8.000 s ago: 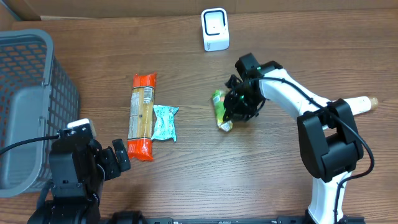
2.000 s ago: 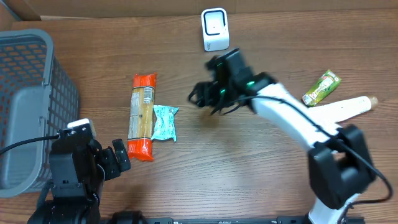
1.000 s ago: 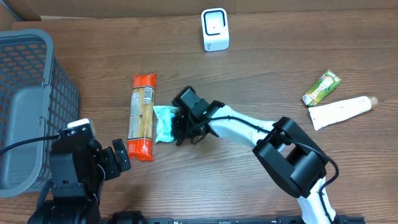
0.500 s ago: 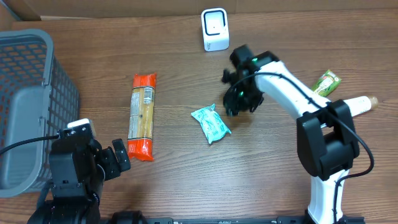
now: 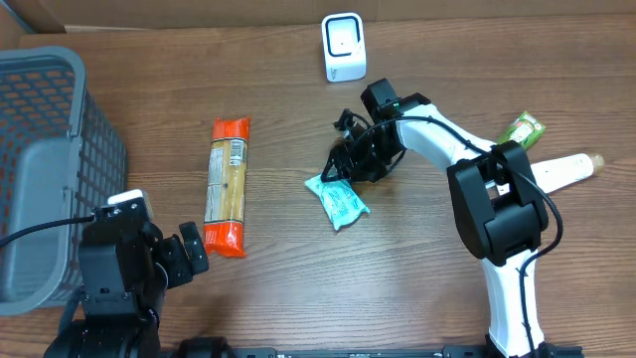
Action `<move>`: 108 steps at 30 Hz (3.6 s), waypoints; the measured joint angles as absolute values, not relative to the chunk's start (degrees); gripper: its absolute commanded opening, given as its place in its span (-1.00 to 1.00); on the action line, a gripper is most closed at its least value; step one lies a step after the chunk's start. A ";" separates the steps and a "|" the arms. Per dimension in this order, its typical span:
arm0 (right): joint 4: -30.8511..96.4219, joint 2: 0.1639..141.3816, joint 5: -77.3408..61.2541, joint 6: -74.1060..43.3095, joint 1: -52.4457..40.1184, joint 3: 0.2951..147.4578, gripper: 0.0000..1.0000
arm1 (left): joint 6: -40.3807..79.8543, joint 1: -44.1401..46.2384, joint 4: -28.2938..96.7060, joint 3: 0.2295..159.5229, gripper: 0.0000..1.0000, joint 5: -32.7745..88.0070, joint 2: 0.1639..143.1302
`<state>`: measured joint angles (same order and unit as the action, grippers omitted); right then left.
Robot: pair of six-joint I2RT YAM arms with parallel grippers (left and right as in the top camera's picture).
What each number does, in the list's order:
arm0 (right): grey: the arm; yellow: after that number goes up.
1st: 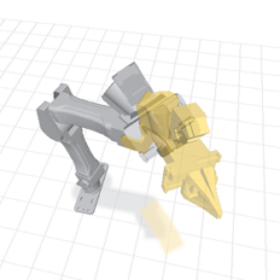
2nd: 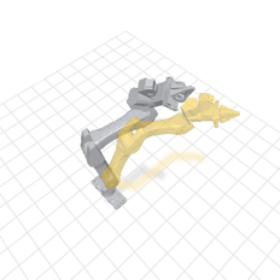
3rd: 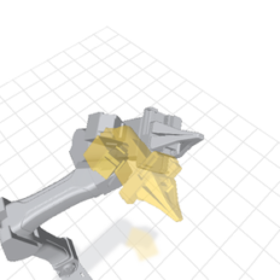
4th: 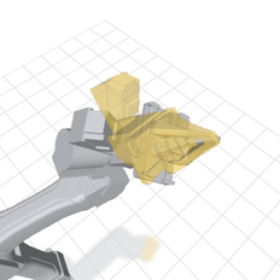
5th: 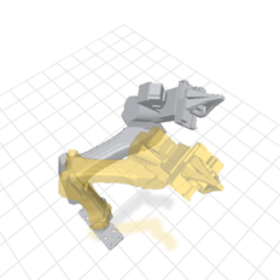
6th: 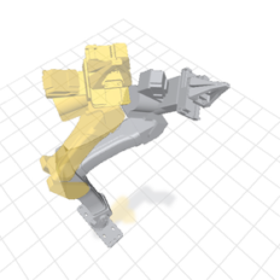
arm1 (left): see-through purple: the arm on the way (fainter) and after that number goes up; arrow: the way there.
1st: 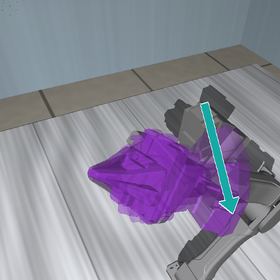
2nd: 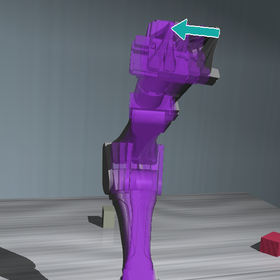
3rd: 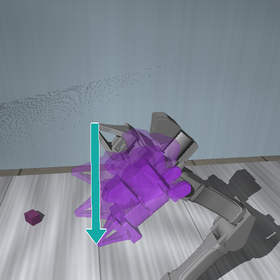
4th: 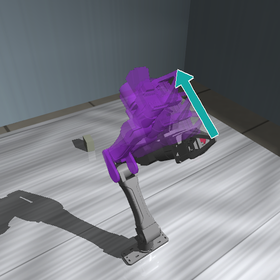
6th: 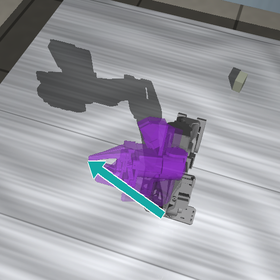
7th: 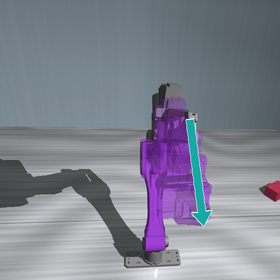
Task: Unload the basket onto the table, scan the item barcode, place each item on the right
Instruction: 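Grasp the teal packet with the right gripper, then lift the teal packet up to the front of the barcode scanner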
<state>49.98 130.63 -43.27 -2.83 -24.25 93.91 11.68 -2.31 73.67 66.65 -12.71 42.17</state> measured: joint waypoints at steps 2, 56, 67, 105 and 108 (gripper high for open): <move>48.97 131.35 -43.48 -5.98 -24.08 93.91 -0.68 | 11.66 -2.31 73.67 66.65 0.99 -12.71 42.17; 45.50 122.93 -40.03 -18.55 -27.90 84.40 -0.93 | 11.68 -2.31 73.73 66.65 0.99 -12.71 42.17; 40.93 104.20 -3.84 2.72 -24.10 93.69 -0.93 | 11.68 -2.31 73.67 66.65 0.99 -12.71 42.17; -23.03 129.34 24.84 82.32 -24.49 93.76 -0.93 | 11.68 -2.31 73.67 66.57 0.99 -12.71 42.17; -22.72 129.34 24.80 84.27 -24.49 93.76 -0.93 | 11.68 -2.31 73.67 66.57 0.99 -12.73 42.17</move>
<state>-22.72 129.34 24.80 84.27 -24.49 93.76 11.68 -2.31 73.67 66.57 -12.73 42.17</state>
